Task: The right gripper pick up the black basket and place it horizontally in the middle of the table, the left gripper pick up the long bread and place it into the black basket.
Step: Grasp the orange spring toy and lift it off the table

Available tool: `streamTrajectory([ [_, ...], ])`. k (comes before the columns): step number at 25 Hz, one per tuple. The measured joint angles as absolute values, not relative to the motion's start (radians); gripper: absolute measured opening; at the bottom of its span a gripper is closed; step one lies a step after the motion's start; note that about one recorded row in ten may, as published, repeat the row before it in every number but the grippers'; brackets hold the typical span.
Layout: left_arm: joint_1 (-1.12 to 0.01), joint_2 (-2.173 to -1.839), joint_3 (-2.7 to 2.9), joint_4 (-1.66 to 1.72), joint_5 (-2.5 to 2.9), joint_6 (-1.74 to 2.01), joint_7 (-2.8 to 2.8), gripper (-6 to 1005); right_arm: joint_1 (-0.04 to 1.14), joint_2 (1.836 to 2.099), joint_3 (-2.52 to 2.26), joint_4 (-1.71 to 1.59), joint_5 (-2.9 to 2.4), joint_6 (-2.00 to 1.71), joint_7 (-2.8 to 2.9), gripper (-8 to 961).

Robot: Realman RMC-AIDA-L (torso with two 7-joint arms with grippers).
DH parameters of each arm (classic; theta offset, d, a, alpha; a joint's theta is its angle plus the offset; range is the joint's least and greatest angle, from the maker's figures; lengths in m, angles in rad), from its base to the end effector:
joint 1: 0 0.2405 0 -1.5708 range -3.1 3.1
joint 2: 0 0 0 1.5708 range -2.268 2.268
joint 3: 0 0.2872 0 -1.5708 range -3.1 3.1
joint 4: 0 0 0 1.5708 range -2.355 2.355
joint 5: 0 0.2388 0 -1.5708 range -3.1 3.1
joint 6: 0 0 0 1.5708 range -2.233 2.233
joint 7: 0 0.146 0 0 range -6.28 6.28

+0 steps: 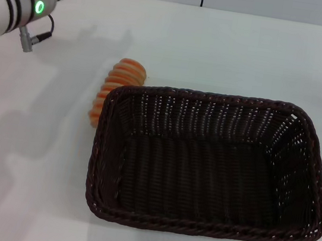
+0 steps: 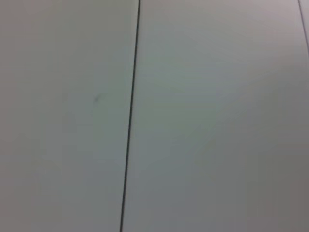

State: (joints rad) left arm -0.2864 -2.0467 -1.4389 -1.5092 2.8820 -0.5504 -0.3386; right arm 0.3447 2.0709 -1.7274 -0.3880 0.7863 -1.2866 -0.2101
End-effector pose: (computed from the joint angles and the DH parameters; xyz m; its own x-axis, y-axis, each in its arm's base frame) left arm -0.1980 0.4256 0.0058 0.5334 0.4681 0.7046 0.8334 -0.1485 -0.5323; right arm 0.3793 0.3599 0.0555 0.7902 0.3171 -0.5245 -0.6123 0.3706 -0.6984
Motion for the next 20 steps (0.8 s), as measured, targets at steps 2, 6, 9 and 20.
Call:
streamTrajectory([
  [2,-0.289,-2.056,-1.451,-1.53,2.88,-0.607,-0.325,836,0.346,2.07,-1.721,-0.388,0.786,-1.286,-0.21,317],
  [6,-0.324,-2.064,-1.466,-1.581,2.839,-0.776,-0.319,836,0.347,2.07,-1.703,-0.388,0.784,-1.285,-0.21,317],
  [9,-0.374,-2.065,-1.474,-1.574,2.811,-0.876,-0.334,836,0.348,2.069,-1.701,-0.385,0.783,-1.283,-0.21,317],
  [20,-0.626,-2.064,-1.483,-1.297,2.841,-1.077,-0.362,835,0.359,2.06,-1.706,-0.352,0.778,-1.271,-0.182,317],
])
